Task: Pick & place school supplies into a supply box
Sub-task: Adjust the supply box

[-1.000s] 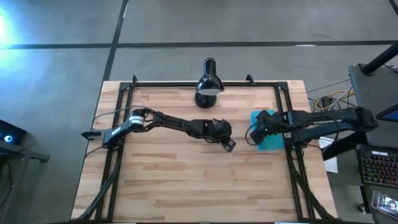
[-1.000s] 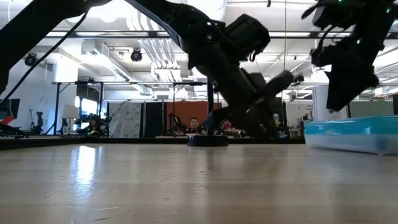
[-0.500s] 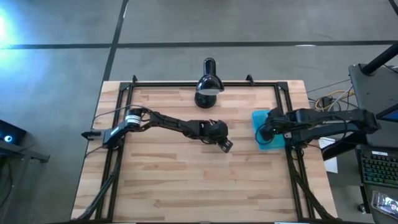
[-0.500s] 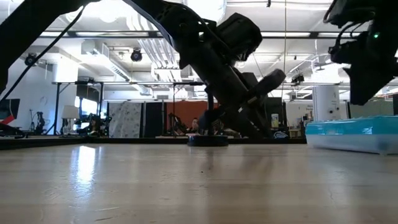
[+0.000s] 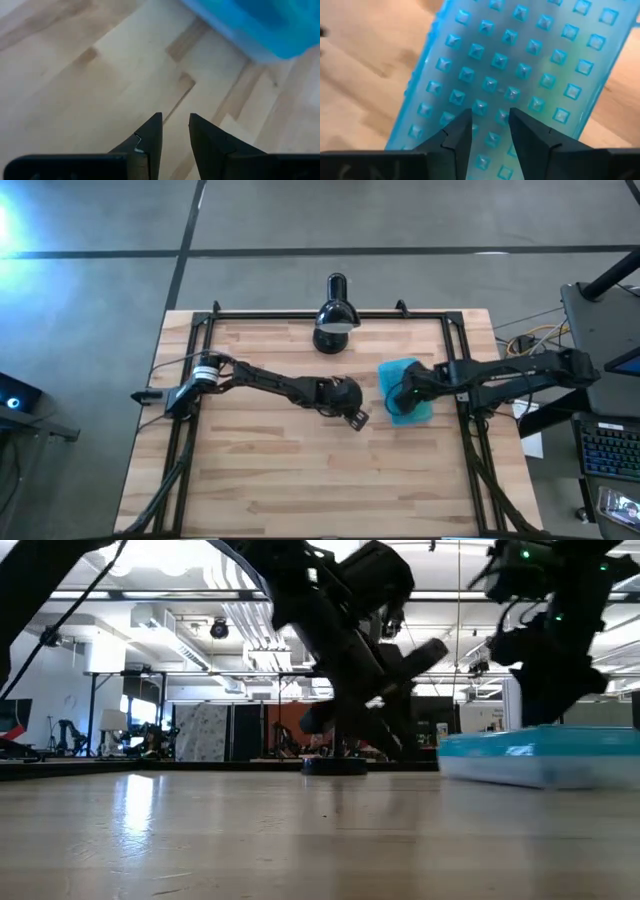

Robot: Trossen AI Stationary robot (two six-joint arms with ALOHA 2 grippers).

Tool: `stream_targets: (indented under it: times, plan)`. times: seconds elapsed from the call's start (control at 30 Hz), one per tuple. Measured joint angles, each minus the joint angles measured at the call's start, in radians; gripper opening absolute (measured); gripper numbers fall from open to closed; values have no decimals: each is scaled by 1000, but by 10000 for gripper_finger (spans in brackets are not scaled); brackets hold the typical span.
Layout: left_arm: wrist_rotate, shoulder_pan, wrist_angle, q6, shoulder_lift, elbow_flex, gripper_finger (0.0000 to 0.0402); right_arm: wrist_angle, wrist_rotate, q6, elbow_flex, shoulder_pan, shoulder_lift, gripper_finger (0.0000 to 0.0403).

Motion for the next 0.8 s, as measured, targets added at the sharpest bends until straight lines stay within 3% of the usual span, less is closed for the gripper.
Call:
stream_targets:
  times: [0.1,0.27,0.37,0.5,0.63,0.8]
  plan:
    - [-51,-19,-4,-44,-54,-64,80,90,-34,-49,29,0,-2,127]
    - [-186,-47,51,-164,-183,-271,80,228,-114,-167,72,3,-45,129]
    - [-200,-48,163,-229,-266,-419,80,189,-50,-160,88,6,-69,130]
    - [-200,-43,371,-269,-344,-571,80,-24,46,-57,96,3,-71,130]
    - [-189,-34,478,-271,-358,-615,80,-94,41,-34,94,9,-61,130]
    - [-176,-21,510,-189,-325,-549,80,49,23,-24,94,18,-53,130]
